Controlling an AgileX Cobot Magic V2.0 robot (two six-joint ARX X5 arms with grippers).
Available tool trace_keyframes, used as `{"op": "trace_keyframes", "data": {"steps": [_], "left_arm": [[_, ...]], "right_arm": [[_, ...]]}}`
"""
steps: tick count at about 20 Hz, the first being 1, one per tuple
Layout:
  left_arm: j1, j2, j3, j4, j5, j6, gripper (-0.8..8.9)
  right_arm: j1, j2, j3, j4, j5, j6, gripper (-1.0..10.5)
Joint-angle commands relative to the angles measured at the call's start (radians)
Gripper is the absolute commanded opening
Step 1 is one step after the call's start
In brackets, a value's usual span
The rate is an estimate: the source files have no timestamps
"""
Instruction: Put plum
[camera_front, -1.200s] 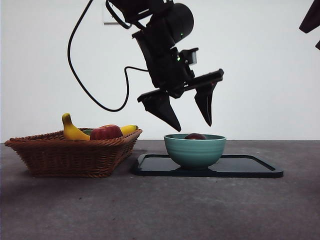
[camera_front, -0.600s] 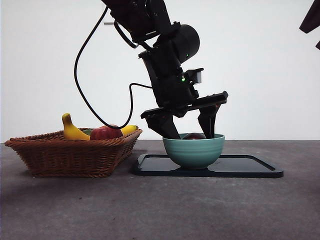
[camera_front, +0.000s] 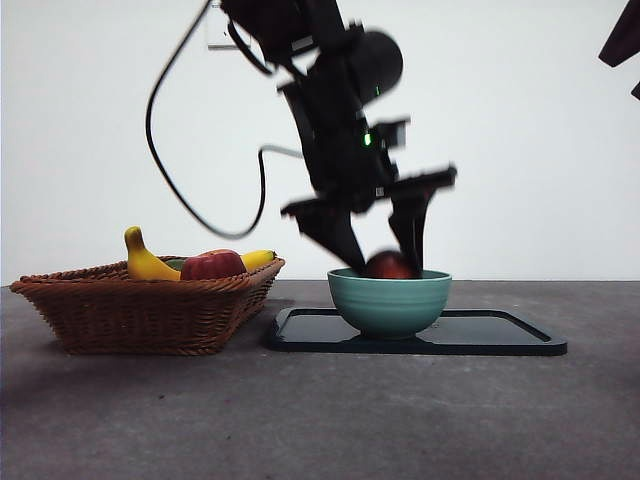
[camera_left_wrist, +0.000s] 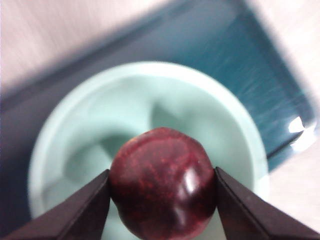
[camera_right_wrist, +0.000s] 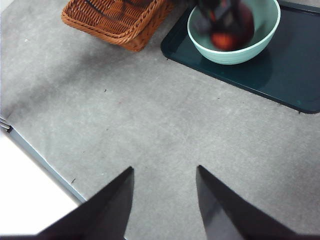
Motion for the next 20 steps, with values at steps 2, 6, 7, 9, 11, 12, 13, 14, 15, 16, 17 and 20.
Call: {"op": "trace_keyframes", "data": {"steps": [2, 6, 7, 9, 11, 12, 13, 14, 15, 16, 17, 20], "left_arm": [[-0.006, -0.129, 0.032, -0.027, -0.008, 0.029, 2.44], [0.012, -0.31, 0.032, -0.161, -0.069, 0.063, 2.48], [0.021, -0.358, 0.032, -0.189, -0.069, 0.062, 2.48], [0.042, -0.443, 0.032, -0.228, -0.069, 0.061, 2.48], [0.069, -0.505, 0.029, -0.272, -0.069, 0.061, 2.48], [0.084, -0.529, 0.023, -0.293, -0.069, 0.062, 2.48], [0.1, -0.557, 0.002, -0.302, -0.068, 0.062, 2.48], [0.113, -0.585, -0.03, -0.296, -0.068, 0.062, 2.48], [0.13, -0.62, -0.085, -0.276, -0.068, 0.062, 2.48], [0.144, -0.653, -0.141, -0.253, -0.068, 0.062, 2.48], [0.16, -0.693, -0.22, -0.212, -0.068, 0.062, 2.48], [0.213, -0.784, -0.424, -0.101, -0.068, 0.066, 2.48]], "right_arm": [[0.007, 0.005, 0.009, 0.005, 0.004, 0.006, 2.0], [0.007, 0.005, 0.009, 0.005, 0.004, 0.006, 2.0], [0.007, 0.004, 0.009, 0.006, 0.004, 0.006, 2.0], [0.007, 0.004, 0.009, 0.006, 0.004, 0.006, 2.0], [0.007, 0.005, 0.009, 0.006, 0.004, 0.006, 2.0], [0.007, 0.004, 0.009, 0.006, 0.004, 0.005, 2.0], [0.007, 0.005, 0.009, 0.006, 0.004, 0.005, 2.0], [0.007, 0.005, 0.009, 0.006, 0.004, 0.006, 2.0], [0.007, 0.004, 0.009, 0.006, 0.004, 0.006, 2.0], [0.007, 0.005, 0.009, 0.006, 0.004, 0.006, 2.0], [0.007, 0.005, 0.009, 0.006, 0.004, 0.006, 2.0], [0.007, 0.005, 0.009, 0.006, 0.004, 0.006, 2.0]]}}
